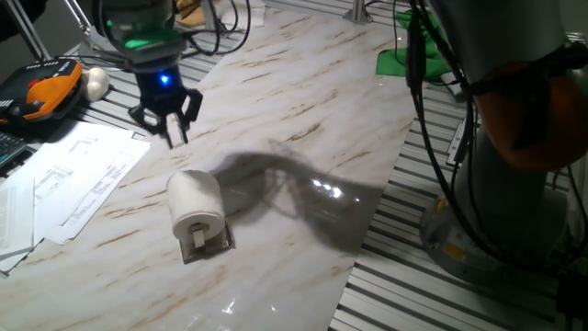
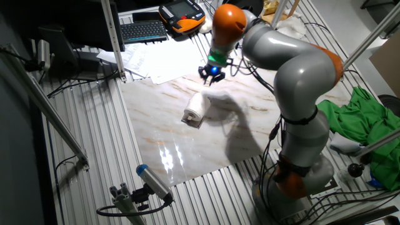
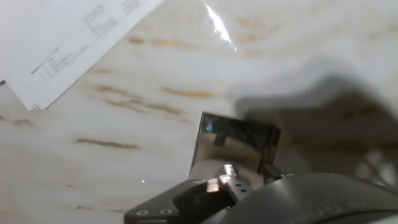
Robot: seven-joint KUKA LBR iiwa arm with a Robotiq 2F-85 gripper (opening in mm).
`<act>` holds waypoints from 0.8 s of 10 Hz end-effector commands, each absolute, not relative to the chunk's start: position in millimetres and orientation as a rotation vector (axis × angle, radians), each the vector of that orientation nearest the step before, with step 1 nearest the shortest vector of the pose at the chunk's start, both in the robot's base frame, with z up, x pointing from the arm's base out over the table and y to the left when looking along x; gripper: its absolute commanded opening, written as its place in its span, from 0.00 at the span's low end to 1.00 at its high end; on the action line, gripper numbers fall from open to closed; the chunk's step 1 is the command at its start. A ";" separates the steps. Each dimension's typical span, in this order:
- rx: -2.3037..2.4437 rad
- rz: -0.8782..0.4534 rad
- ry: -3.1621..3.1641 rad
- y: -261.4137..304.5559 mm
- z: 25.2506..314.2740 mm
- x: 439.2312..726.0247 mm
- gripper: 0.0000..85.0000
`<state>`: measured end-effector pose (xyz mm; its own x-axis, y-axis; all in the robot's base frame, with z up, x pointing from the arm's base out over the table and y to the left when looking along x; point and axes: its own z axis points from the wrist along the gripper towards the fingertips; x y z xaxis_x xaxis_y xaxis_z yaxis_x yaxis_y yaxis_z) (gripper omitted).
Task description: Put the toilet paper on its holder
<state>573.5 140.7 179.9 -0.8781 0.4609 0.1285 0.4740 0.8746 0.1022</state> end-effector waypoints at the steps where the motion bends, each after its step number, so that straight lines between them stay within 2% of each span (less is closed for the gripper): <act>1: -0.481 -0.211 -3.004 130.9 182.3 575.5 0.00; 5: -0.186 -0.064 -3.102 121.8 184.8 577.9 0.00; 8: -0.049 -0.101 -3.067 122.0 183.9 577.4 0.00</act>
<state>577.3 122.0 183.7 -0.9772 0.1985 0.0756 0.2034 0.9770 0.0639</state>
